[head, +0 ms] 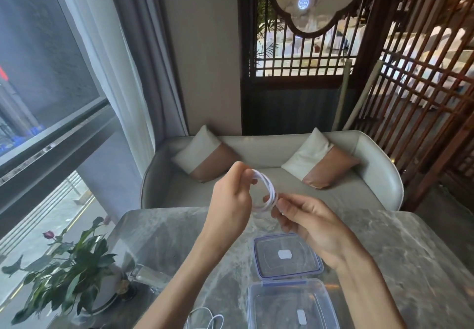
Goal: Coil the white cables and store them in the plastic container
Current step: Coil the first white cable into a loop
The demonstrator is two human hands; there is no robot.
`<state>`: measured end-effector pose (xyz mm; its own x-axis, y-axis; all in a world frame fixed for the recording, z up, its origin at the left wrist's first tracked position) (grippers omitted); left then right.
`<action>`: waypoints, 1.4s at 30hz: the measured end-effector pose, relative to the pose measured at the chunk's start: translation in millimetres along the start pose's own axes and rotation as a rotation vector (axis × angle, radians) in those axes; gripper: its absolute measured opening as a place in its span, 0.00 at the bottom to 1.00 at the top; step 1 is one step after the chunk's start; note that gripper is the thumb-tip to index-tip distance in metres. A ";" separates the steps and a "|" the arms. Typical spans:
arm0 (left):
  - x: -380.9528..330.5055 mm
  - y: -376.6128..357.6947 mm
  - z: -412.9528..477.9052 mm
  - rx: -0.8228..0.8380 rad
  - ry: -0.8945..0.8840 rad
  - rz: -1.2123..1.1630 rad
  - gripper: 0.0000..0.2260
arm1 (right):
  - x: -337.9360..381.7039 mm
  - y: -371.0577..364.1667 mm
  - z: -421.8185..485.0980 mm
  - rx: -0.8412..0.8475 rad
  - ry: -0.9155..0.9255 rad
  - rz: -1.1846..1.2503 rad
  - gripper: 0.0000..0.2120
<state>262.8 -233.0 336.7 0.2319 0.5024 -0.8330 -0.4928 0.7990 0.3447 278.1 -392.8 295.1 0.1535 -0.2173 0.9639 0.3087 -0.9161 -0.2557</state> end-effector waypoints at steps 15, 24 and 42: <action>-12.1 -15.9 -18.4 -0.021 -0.126 0.199 0.08 | 3.5 15.4 -13.1 -0.004 -0.030 -0.055 0.16; -4.2 -19.8 -23.0 -0.079 -0.217 0.325 0.05 | 3.1 9.6 -19.1 -0.179 -0.029 0.266 0.10; -12.6 -17.9 -27.0 0.227 -0.110 -0.071 0.10 | -6.5 -5.6 -12.9 -0.405 0.322 -0.457 0.07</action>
<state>246.0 -262.6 329.3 0.3555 0.4651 -0.8108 -0.2736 0.8812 0.3855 263.3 -390.6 291.3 -0.2145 0.1891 0.9583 -0.1082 -0.9796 0.1691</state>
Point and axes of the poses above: each hand's wrist, its own z-axis towards the middle knuckle, its own y-axis out of the back of the hand, x = y × z, the point moved 4 cm from there along z, towards the middle knuckle, and after that the axes turned 9 degrees about -x, right-handed, at the moved point
